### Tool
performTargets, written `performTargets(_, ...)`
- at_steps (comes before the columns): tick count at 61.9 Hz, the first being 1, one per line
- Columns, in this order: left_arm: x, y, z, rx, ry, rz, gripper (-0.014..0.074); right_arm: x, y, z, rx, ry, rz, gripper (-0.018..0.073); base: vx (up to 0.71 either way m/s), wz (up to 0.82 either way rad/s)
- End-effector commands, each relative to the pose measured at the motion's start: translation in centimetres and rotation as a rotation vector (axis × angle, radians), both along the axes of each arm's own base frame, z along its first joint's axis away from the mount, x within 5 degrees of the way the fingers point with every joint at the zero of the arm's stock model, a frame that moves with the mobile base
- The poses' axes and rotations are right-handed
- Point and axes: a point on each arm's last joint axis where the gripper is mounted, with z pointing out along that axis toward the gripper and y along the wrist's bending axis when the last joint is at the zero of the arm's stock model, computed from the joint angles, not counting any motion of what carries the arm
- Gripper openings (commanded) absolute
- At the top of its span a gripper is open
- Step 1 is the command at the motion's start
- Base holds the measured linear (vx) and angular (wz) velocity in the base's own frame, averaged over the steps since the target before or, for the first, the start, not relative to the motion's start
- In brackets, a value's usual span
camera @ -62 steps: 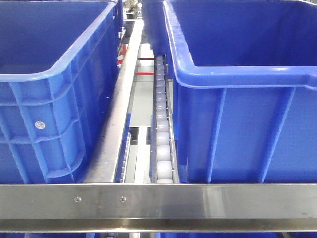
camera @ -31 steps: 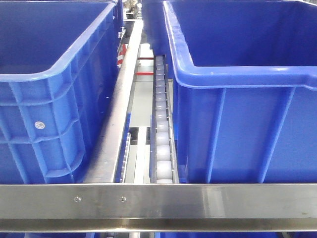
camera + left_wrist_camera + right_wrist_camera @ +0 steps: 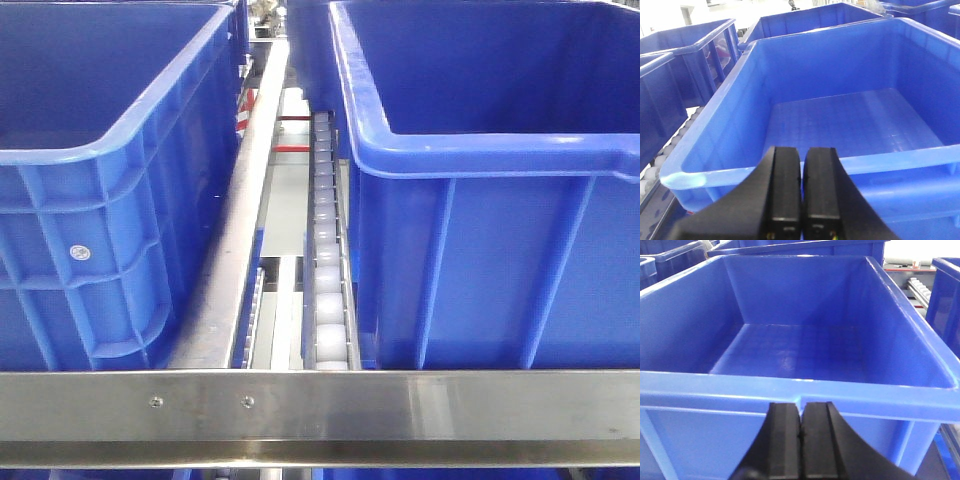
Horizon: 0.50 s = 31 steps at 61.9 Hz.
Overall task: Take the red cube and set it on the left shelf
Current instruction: 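Raise the empty right gripper out of the blue bin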
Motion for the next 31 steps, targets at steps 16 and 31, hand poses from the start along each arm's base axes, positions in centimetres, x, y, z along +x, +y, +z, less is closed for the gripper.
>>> performTargets(16,0.03,-0.02,0.08,-0.005,-0.069,-0.004,0.0106,-0.37,-0.02,1.74,0.002,-0.132,-0.001,0.0055,0.00,0.00)
performTargets(31,0.03,-0.02,0.08,-0.005,-0.069,-0.004,0.0106,-0.37,-0.02,1.74,0.002,-0.132,-0.001,0.0055,0.00,0.00)
